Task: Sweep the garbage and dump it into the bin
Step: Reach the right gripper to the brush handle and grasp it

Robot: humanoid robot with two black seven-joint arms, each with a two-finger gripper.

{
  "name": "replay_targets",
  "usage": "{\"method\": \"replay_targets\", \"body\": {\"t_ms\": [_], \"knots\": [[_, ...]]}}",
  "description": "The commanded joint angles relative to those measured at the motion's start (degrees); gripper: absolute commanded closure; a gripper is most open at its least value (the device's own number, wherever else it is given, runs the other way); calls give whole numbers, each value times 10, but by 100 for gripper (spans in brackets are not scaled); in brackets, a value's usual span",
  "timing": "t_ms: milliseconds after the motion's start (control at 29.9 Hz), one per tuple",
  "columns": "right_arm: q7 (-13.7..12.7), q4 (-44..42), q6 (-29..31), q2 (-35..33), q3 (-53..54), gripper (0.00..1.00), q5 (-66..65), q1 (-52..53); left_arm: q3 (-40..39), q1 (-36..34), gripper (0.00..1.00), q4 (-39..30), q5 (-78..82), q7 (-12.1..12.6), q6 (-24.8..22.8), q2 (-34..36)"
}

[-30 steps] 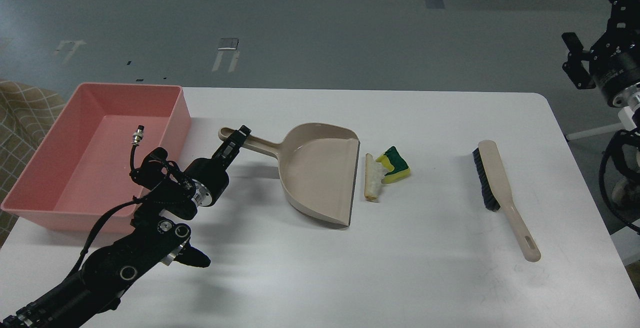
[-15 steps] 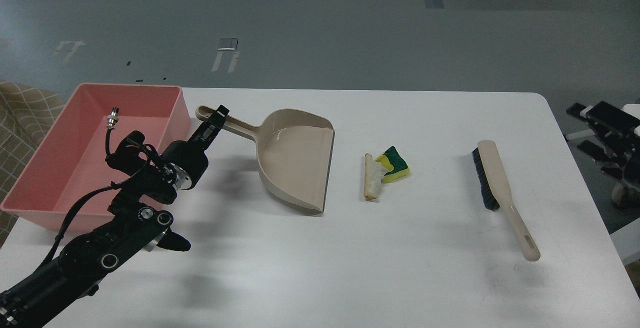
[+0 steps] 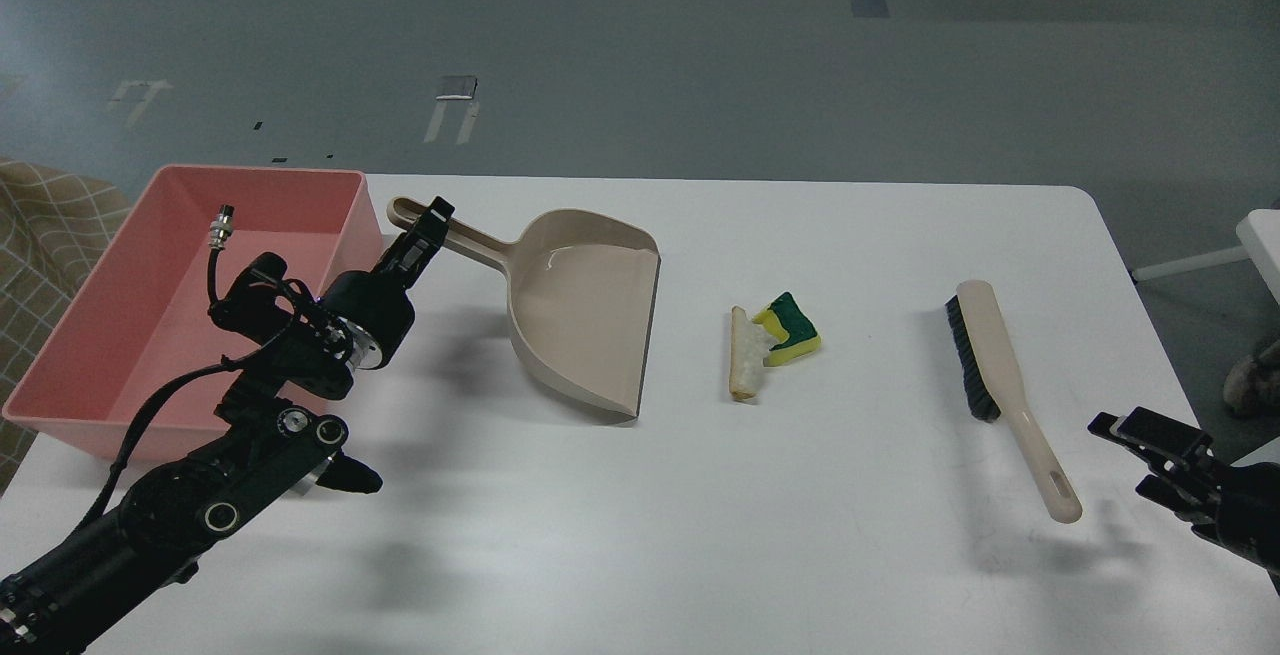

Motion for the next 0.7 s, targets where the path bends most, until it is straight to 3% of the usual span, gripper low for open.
{"method": "replay_targets", "body": {"t_ms": [0, 435, 669], "knots": [[-7, -2, -7, 14, -1, 0, -1, 0, 1, 1, 100, 1, -1, 1, 0, -4], [-11, 36, -23, 39, 0, 0, -2, 17, 1, 6, 100, -5, -3, 2, 0, -18], [-39, 69, -20, 22, -1, 0, -31, 38, 0, 6, 100, -8, -3, 2, 0, -19]]}}
